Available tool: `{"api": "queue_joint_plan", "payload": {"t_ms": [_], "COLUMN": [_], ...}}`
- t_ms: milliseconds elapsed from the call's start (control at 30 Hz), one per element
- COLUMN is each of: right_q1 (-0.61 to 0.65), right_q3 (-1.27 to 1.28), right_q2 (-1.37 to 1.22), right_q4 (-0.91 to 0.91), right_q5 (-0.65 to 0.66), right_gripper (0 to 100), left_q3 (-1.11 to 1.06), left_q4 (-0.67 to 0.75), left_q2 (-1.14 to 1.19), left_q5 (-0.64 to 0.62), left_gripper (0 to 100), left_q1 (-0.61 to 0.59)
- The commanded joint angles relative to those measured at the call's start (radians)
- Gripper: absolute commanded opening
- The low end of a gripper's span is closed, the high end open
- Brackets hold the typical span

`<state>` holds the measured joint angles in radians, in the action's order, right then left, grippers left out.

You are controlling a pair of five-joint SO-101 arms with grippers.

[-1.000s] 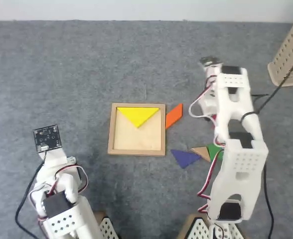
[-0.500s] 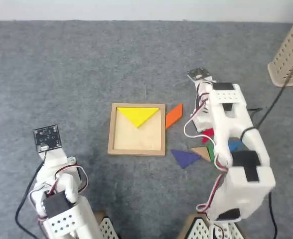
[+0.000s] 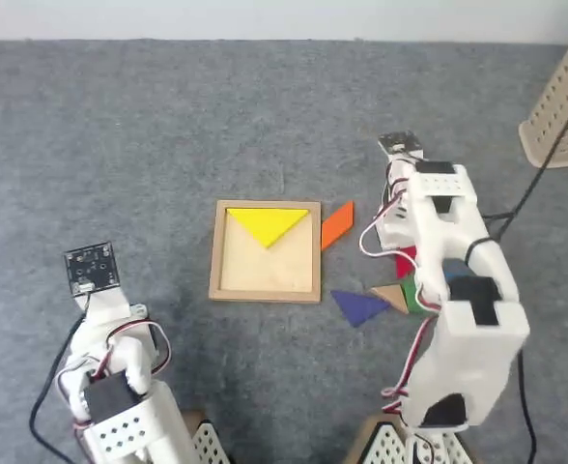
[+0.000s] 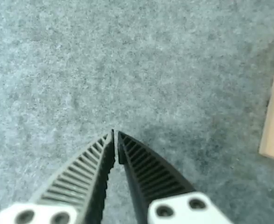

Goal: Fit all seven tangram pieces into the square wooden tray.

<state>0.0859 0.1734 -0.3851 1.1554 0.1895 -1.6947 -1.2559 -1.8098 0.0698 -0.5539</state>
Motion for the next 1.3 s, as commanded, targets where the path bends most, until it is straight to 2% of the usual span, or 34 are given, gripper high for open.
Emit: {"api": "queue_joint_plan", "payload": {"t_ms": [0, 133, 333, 667, 1067, 1267], "right_q1": [-0.018, -0.012, -0.013, -0.019, 0.007, 0.015], "right_q3": [-0.106, -0.175, -0.204, -0.206, 0.002, 0.025], "right_q2": [-0.033, -0.113, -0.148, -0.142, 0.114, 0.154], "right_q4": [0.027, 0.073, 0.096, 0.097, 0.012, 0.012], "right_q5": [-0.038, -0.040, -0.048, -0.051, -0.044, -0.046], "right_gripper": [37.4, 37.0, 25.7, 25.3, 25.2, 25.1], "left_q3": [0.008, 0.008, 0.008, 0.008, 0.008, 0.008], "left_q4": [-0.003, -0.003, -0.003, -0.003, -0.003, -0.003], "left_q2": [-0.003, -0.003, -0.003, -0.003, -0.003, -0.003], "left_q5": [-0.009, -0.009, -0.009, -0.009, -0.009, -0.009], "left_gripper": [1, 1, 1, 1, 1, 1], "left_q1": [0.003, 0.003, 0.003, 0.003, 0.003, 0.003]}}
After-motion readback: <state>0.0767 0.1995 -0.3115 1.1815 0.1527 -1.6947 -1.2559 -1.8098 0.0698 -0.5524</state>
